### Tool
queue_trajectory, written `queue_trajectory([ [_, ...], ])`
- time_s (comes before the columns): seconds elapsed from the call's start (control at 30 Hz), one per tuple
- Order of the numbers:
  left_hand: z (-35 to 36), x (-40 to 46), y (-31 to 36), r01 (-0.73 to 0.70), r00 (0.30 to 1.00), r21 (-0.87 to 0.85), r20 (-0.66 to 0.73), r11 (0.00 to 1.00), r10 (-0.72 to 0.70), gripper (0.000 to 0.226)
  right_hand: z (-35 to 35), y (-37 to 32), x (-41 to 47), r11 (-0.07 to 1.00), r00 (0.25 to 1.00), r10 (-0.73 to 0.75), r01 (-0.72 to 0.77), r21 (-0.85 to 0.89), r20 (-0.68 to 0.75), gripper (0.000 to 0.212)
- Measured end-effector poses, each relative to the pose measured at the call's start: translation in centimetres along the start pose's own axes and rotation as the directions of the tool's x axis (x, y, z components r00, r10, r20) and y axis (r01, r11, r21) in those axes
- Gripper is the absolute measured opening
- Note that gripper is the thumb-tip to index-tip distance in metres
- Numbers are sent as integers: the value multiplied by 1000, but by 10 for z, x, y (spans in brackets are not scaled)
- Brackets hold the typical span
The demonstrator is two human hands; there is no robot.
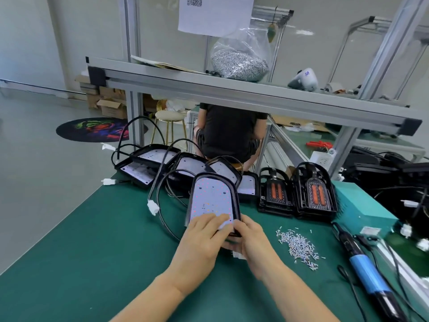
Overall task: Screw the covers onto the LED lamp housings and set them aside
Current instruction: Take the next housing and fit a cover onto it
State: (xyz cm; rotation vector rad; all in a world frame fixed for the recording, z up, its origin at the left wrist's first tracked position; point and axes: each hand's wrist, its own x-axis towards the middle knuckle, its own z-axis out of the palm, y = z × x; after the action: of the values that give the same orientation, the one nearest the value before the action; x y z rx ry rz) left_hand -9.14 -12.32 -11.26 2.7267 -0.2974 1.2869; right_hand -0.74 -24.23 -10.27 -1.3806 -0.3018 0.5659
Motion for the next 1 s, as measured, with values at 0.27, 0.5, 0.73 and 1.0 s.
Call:
queue_trajectory([
  [0.27, -18, -42, -32, 389, 901, -233, 298, 891, -315, 17, -38, 2, -7, 996, 990, 47, -56, -64, -134, 23],
  [0.5, -28, -61, -38, 276, 805, -415, 592, 867, 27, 53, -55, 4, -14, 996, 991, 39, -49, -74, -130, 24],
  [0.73, -35, -61, -45, 255, 853, -358, 521, 898, -35, 15, -61, 6, -19, 990, 993, 58, -70, -121, -99, 23],
  [1.0, -60, -58, -101, 272, 781, -18, 588, 962, -210, 41, -70, 5, -28, 944, 999, 45, -43, -327, 0, 27],
])
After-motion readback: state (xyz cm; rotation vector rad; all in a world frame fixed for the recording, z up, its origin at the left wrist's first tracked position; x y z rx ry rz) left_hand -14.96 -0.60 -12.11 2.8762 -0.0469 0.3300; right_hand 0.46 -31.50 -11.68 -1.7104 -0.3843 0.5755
